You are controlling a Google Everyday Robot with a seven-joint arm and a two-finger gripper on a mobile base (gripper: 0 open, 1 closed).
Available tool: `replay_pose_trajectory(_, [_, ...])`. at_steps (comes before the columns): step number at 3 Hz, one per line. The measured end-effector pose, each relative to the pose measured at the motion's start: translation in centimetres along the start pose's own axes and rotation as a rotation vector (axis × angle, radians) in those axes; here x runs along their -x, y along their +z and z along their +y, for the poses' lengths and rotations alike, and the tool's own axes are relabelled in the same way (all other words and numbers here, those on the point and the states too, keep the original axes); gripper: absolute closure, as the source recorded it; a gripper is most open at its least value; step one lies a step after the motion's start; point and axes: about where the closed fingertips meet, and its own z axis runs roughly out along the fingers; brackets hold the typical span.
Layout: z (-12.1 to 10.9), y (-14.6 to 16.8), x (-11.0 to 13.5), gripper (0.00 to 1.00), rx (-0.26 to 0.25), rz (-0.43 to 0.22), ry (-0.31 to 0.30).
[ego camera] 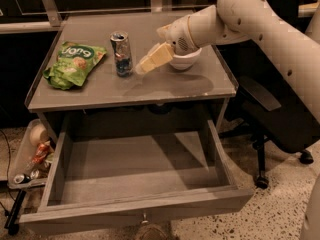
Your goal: Place redbull can into top drawer
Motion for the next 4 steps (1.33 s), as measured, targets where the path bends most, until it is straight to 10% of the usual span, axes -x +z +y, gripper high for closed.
replay_pose_trajectory(2, [-5.4,5.9,0.7,0.00,-0.015,-0.067,-0.035])
replay_pose_trajectory(4, [-4.2,6.5,2.0,0.00,0.004,-0.110,-0.047])
